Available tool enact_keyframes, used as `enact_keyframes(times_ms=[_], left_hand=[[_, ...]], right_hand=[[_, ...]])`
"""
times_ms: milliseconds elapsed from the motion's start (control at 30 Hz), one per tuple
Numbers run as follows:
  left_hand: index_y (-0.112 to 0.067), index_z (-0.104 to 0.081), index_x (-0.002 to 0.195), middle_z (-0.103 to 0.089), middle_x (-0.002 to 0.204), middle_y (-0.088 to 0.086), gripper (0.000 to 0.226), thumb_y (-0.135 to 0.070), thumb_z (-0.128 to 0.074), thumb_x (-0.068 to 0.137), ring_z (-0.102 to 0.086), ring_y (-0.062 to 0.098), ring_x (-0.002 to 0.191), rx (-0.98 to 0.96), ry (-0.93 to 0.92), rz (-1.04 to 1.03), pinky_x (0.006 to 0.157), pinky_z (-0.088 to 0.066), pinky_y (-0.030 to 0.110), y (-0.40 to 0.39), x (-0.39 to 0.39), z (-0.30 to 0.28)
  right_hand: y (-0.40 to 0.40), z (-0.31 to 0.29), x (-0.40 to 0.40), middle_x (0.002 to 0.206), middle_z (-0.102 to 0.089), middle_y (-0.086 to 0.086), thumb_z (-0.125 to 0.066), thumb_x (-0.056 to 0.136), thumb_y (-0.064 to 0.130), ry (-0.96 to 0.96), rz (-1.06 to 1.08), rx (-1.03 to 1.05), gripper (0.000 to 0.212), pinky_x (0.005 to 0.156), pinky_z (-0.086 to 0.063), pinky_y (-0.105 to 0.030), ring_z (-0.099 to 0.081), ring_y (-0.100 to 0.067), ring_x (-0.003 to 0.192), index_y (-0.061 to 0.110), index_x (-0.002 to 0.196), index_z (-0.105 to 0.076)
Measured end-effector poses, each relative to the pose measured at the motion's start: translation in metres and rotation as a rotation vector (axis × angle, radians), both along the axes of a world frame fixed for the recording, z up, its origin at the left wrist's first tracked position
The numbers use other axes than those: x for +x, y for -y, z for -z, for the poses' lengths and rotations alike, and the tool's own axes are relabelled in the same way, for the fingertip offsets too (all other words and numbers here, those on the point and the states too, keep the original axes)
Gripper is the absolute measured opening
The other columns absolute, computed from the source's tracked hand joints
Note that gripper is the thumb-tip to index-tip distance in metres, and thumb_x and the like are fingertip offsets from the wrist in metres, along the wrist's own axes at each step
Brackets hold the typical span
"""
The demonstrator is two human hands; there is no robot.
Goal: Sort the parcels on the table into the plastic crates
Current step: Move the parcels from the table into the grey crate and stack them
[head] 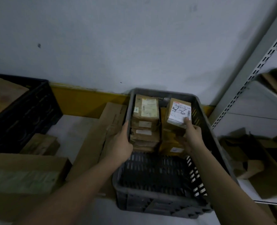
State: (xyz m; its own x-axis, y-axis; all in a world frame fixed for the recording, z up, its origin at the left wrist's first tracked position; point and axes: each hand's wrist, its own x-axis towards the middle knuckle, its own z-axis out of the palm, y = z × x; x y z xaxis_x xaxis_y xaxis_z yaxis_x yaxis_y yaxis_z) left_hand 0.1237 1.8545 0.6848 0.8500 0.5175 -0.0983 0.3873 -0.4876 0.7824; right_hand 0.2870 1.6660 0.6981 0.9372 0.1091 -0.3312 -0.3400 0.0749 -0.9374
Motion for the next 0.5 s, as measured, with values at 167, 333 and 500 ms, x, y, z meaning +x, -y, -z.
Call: enact_keyframes(times_ms=[167,333,500], left_hand=[[-0.035,0.001,0.157,-0.053,0.078,-0.003,0.083,-0.01,-0.051,0.097,-0.047,0.011,0.059,0.031,0.066,-0.001,0.05,-0.035,0.027,-0.002,0.002,0.004],[-0.038,0.0,0.157,-0.053,0.078,-0.005,0.082,-0.017,-0.051,0.097,-0.051,0.013,0.062,0.044,0.085,-0.008,0.053,-0.041,0.029,-0.003,0.002,0.005],[-0.041,-0.001,0.156,-0.061,0.096,0.003,0.082,-0.014,-0.05,0.096,-0.055,0.018,0.069,0.026,0.055,-0.019,0.061,-0.048,0.033,-0.002,0.002,0.002]], right_hand=[[-0.041,-0.024,0.02,0.118,-0.055,-0.004,-0.057,0.098,0.038,0.082,-0.078,-0.006,0.043,0.089,-0.058,-0.044,-0.062,-0.021,0.105,0.019,0.131,-0.038],[-0.096,-0.035,0.037,0.112,-0.053,0.001,-0.057,0.099,0.039,0.111,-0.238,-0.065,0.057,0.092,-0.057,-0.047,-0.06,-0.02,0.106,0.018,0.143,-0.028],[-0.133,-0.024,0.053,0.139,-0.052,-0.012,-0.06,0.088,0.054,0.058,-0.249,-0.101,0.08,0.089,-0.057,-0.055,-0.058,-0.034,0.119,0.017,0.15,-0.025]])
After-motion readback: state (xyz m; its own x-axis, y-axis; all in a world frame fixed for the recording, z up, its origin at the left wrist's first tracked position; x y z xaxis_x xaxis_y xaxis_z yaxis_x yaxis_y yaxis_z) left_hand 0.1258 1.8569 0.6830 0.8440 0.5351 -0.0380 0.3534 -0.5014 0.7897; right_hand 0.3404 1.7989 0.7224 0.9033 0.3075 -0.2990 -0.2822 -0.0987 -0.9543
